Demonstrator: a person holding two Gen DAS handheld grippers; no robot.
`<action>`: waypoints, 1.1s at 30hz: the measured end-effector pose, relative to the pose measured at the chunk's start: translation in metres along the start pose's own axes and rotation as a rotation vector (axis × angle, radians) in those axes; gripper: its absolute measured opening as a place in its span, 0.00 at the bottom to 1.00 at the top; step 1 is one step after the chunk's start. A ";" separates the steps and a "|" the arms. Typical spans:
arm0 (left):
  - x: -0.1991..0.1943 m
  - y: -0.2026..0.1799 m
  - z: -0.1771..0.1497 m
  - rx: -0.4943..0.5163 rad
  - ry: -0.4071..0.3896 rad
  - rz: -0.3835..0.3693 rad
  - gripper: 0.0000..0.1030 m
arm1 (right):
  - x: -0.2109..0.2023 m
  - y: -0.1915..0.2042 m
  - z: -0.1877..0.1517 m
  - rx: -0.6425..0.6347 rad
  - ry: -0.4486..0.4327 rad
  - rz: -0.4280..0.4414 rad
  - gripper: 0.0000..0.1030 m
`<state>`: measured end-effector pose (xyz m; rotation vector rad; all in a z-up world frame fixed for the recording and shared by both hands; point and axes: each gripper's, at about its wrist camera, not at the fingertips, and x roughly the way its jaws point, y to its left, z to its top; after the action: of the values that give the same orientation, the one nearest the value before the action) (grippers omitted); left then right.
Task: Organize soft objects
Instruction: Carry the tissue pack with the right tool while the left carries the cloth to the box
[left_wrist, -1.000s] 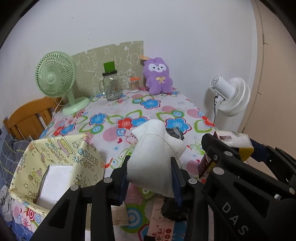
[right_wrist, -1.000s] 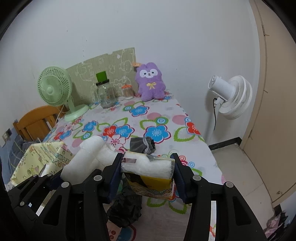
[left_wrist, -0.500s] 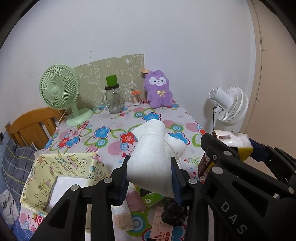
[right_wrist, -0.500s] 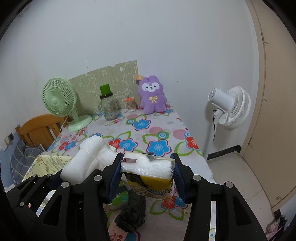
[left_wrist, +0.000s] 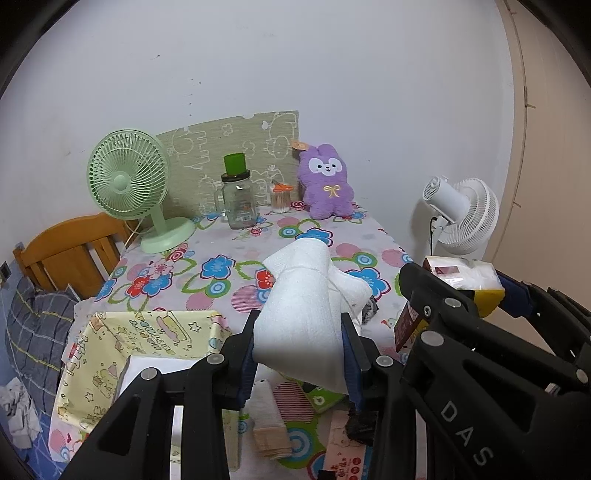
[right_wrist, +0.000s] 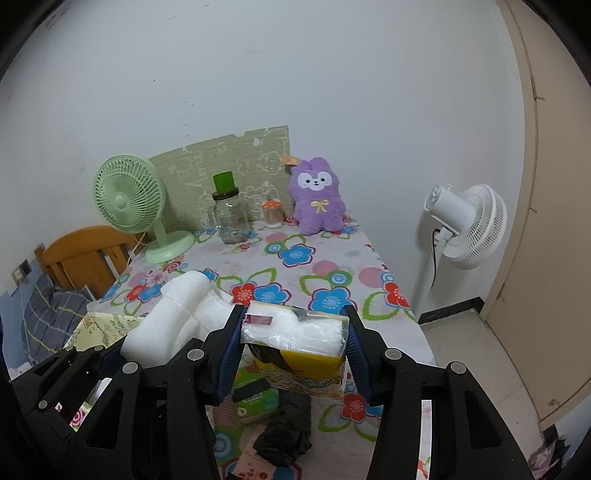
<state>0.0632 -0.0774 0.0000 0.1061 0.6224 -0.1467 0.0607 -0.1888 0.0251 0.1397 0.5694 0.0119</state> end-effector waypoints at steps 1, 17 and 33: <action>-0.001 0.002 0.000 -0.001 -0.002 0.001 0.39 | -0.001 0.003 0.001 -0.003 -0.001 0.001 0.53; -0.013 0.054 0.006 -0.024 -0.008 0.024 0.39 | 0.001 0.054 0.012 -0.046 0.001 0.050 0.53; -0.009 0.109 0.001 -0.049 0.001 0.094 0.39 | 0.021 0.113 0.014 -0.134 0.038 0.151 0.53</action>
<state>0.0748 0.0306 0.0122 0.0875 0.6200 -0.0403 0.0885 -0.0781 0.0407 0.0515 0.5931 0.1996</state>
